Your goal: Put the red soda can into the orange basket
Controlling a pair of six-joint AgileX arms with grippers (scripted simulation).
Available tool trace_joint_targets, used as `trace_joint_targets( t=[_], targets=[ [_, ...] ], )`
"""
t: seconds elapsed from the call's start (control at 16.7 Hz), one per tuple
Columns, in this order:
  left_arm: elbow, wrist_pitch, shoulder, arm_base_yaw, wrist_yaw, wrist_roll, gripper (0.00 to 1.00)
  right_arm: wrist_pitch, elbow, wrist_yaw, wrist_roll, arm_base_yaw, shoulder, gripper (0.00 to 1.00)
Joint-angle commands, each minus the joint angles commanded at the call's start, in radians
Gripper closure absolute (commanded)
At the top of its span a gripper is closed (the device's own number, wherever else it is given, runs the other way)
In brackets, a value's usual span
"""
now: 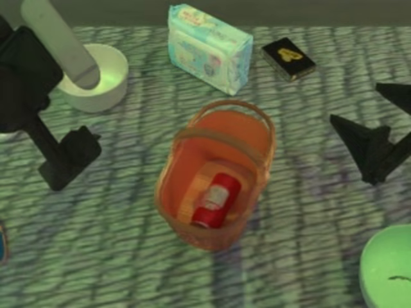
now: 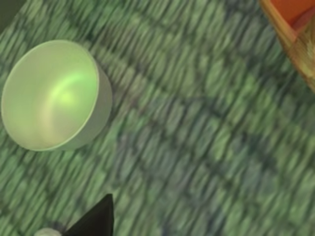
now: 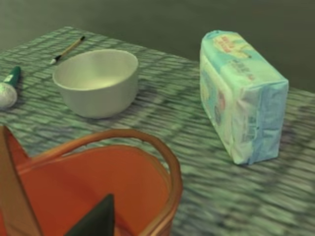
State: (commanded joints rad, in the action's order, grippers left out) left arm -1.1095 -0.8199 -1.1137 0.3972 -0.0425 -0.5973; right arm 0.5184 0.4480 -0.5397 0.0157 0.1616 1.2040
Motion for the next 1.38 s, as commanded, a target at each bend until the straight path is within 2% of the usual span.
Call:
trace_joint_targets(
  t=[0.24,0.42,0.6,0.72,0.84,0.96,1.38],
  targets=[
    [-0.382,-0.262,-0.386,0.116,0.007,-0.203,0.0,-0.195,-0.189,0.192,-0.002,-0.057,-0.403,0.0],
    [-0.65,-0.44,-0.657,0.192,0.016,-0.342,0.0,-0.319,-0.299,0.32,-0.005,-0.094,-0.694,0.0],
    [-0.875,-0.584,-0.883,0.253,0.025,-0.457,0.0,-0.415,-0.375,0.424,-0.009,-0.122,-0.943,0.0],
    [-0.99,-0.656,-1.0,0.283,0.031,-0.515,0.0,-0.463,-0.411,0.478,-0.011,-0.136,-1.07,0.0],
    [-1.072,-0.706,-1.083,0.304,0.036,-0.556,0.0,-0.498,-0.435,0.517,-0.014,-0.146,-1.156,0.0],
    [-1.112,-0.731,-1.125,0.314,0.039,-0.577,0.0,-0.516,-0.447,0.537,-0.015,-0.151,-1.198,0.0],
    [-1.1,-0.72,-1.127,0.313,0.039,-0.581,0.0,-0.518,-0.448,0.54,-0.016,-0.152,-1.204,0.0]
  ],
)
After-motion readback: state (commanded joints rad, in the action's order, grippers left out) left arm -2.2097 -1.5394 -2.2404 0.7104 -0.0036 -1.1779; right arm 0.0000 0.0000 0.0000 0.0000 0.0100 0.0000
